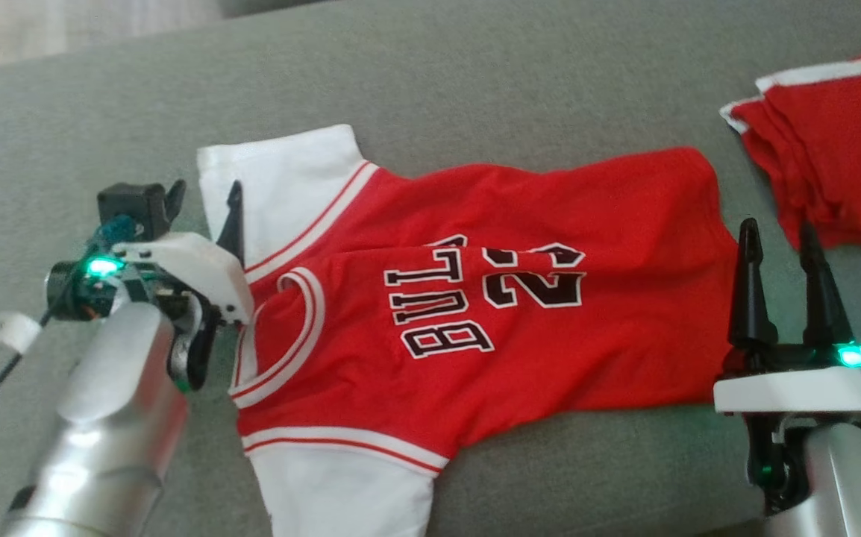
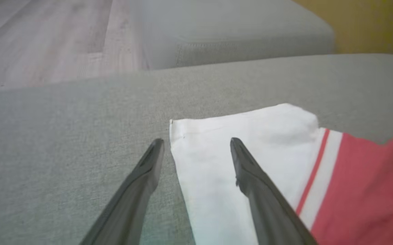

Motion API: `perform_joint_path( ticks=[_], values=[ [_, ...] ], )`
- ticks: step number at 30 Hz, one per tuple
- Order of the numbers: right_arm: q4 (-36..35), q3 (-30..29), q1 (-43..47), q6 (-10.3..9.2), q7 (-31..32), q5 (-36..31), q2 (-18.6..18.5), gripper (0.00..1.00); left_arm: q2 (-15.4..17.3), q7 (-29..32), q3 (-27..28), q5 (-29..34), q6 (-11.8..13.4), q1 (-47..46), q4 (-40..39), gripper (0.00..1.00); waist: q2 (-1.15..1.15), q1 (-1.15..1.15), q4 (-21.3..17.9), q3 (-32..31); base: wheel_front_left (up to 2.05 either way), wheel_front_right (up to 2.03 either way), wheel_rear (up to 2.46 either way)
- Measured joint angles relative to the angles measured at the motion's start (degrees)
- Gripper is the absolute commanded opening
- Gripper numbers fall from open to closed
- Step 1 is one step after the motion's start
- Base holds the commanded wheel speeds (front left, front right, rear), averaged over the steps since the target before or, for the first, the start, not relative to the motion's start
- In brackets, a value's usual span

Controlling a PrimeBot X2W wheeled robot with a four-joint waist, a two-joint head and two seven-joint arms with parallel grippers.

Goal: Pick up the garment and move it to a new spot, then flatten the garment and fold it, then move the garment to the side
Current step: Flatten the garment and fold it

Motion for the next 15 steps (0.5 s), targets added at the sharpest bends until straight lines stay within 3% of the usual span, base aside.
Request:
perform_joint_path(
  ticks=[4, 8, 12, 14, 15],
  values=[
    [0.0, 0.4, -0.2, 0.00, -0.1, 0.6, 0.0, 1.00, 0.4, 2.8, 0.0, 0.0, 0.2, -3.9, 9.2, 1.00, 0.00, 0.00, -1.9, 2.3, 0.00, 0.00, 0.00],
    [0.0, 1.1, -1.0, 0.00, -0.1, 0.8, 0.0, 1.00, 0.6, 2.5, 0.0, 0.0, -0.3, -6.5, 12.3, 1.00, 0.00, -0.02, -2.6, 3.1, 0.00, 0.00, 0.00],
    [0.1, 1.1, -1.3, 0.00, -0.1, 1.0, 0.0, 1.00, 0.4, 2.6, 0.0, -1.3, -3.8, -9.8, 16.5, 1.00, 0.00, -0.02, -3.1, 4.1, 0.00, 0.00, 0.00],
    [0.1, 1.1, -1.3, 0.00, -0.1, 1.0, 0.0, 1.00, 0.1, 3.9, -0.1, -2.0, -5.3, -10.8, 17.7, 0.13, 0.00, -0.02, -3.2, 4.2, 0.00, 0.00, 0.00],
    [0.1, 1.1, -1.3, 0.00, -0.1, 1.0, 0.0, 1.00, 0.1, 4.3, -0.1, -2.0, -5.8, -11.3, 18.2, 0.00, 0.00, -0.02, -3.2, 4.2, 0.00, 0.00, 0.00]
  ],
)
